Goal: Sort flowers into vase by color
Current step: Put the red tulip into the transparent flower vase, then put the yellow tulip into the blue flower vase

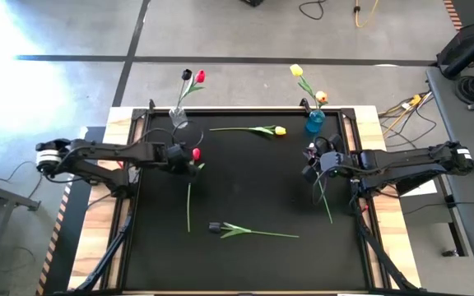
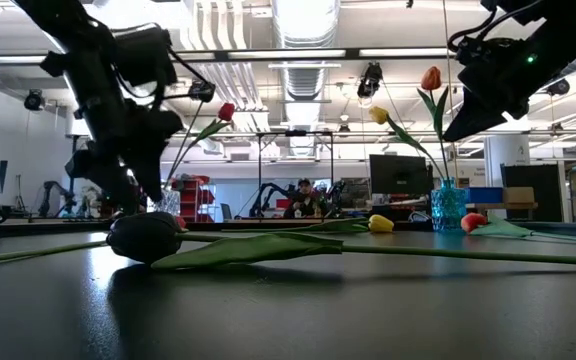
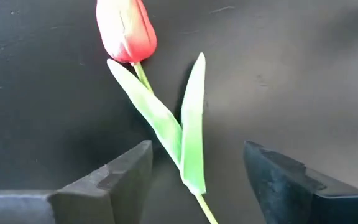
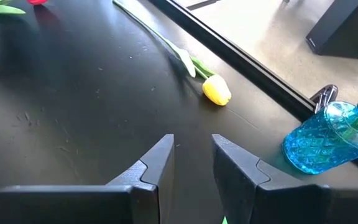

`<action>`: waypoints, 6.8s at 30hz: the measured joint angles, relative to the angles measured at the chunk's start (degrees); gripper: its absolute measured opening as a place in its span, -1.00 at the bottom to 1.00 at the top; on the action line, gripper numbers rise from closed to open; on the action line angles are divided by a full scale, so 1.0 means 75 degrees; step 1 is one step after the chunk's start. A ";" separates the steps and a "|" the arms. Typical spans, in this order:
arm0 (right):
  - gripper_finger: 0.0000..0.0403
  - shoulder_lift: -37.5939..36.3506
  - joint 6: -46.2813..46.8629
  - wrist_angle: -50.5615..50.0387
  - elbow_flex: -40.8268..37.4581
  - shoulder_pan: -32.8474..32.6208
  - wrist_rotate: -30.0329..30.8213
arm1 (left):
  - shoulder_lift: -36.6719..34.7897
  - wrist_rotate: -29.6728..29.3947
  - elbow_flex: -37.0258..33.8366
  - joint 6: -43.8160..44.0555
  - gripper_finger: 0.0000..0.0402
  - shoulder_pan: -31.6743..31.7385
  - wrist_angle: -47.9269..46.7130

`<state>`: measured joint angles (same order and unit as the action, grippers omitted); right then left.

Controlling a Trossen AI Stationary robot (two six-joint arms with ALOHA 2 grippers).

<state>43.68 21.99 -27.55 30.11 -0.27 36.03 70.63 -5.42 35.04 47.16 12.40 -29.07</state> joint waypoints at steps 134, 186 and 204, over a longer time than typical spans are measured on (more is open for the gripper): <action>-0.53 0.0003 -0.0812 0.1769 -0.0017 0.0002 0.0113 | -0.0979 -0.0153 -0.1643 -0.7452 -0.51 0.5861 0.9709; -0.61 0.2618 -0.0330 0.0976 0.1831 -0.1038 -0.0525 | -0.6063 0.2866 -0.4132 -0.7586 -0.99 0.4245 0.8233; -0.01 0.7297 0.0056 -0.1837 0.7303 0.0230 -0.1089 | -0.6024 0.3265 -0.4408 -0.7108 -1.00 0.4150 0.8477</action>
<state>98.41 22.41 -41.33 84.88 1.45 27.87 25.45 19.07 1.98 -6.15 43.53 34.50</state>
